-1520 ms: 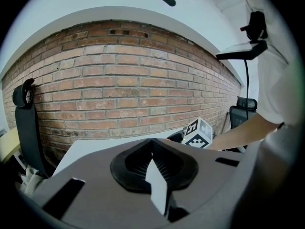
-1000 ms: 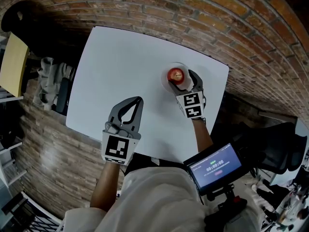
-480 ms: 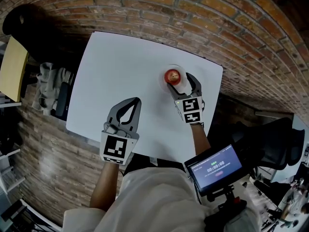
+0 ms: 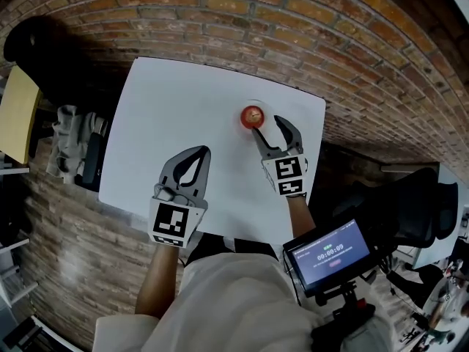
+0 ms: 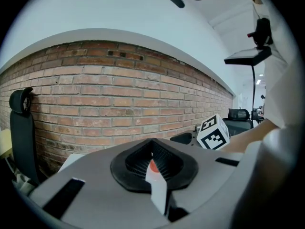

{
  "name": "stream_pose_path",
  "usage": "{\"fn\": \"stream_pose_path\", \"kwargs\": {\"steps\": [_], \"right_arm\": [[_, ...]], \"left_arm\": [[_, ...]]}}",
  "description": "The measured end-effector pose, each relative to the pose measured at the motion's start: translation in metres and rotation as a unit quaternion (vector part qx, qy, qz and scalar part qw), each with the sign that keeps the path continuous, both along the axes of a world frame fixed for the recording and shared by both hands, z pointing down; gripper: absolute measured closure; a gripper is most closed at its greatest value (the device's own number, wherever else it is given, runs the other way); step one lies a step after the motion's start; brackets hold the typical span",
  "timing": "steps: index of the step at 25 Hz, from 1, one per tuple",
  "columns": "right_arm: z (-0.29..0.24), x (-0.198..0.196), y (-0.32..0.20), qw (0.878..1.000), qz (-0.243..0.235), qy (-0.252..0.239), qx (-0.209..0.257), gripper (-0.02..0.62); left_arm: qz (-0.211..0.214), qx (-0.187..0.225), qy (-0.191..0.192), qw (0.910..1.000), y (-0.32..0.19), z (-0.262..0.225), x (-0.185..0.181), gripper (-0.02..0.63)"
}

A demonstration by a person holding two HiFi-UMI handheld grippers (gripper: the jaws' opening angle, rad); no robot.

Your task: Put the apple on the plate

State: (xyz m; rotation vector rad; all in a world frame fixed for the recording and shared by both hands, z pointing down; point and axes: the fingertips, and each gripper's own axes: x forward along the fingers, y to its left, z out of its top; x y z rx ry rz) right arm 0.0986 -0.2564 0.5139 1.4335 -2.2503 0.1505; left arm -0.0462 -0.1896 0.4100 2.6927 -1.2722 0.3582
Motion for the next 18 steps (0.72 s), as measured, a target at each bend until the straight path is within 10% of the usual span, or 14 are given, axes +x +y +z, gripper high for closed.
{"fn": "stream_pose_path", "kwargs": {"steps": [18], "right_arm": [[-0.106,0.002,0.059,0.993,0.022,-0.067,0.095,0.521]], "left_arm": [[0.013,0.033,0.012,0.9993,0.018,-0.03,-0.003,0.601]]}}
